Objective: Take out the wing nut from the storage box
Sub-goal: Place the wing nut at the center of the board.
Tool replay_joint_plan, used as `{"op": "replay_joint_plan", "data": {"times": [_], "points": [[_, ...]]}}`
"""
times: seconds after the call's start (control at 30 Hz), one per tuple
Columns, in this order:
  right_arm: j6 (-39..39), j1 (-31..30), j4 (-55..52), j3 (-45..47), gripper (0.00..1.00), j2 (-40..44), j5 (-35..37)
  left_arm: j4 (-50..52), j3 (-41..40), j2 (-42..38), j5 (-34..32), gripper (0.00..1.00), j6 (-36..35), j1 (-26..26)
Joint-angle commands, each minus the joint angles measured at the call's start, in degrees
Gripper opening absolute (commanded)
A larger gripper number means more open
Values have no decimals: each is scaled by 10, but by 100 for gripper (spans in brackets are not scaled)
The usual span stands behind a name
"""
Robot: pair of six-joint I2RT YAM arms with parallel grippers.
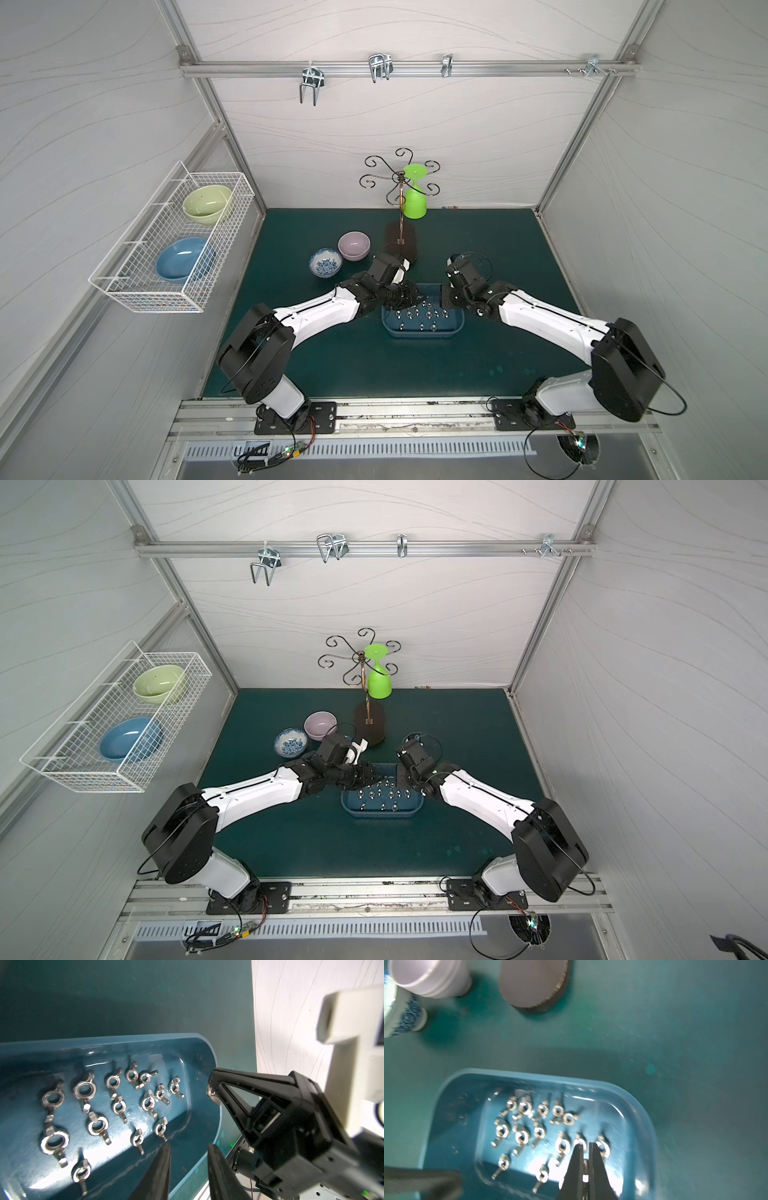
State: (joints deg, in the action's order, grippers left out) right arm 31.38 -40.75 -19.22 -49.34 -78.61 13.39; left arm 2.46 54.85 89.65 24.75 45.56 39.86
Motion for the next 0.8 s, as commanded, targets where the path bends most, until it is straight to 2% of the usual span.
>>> {"op": "replay_joint_plan", "data": {"times": [0.0,0.17,0.37,0.77], "points": [[-14,29,-25,13,0,43,-16,-49,38,28,32,34,10,19],[-9,105,-35,36,0,75,-23,-110,57,75,73,35,31,55],[-2,194,1,60,0,37,-55,-119,82,114,83,35,38,80],[4,220,55,57,0,-88,-38,-84,98,117,81,37,22,90]]}}
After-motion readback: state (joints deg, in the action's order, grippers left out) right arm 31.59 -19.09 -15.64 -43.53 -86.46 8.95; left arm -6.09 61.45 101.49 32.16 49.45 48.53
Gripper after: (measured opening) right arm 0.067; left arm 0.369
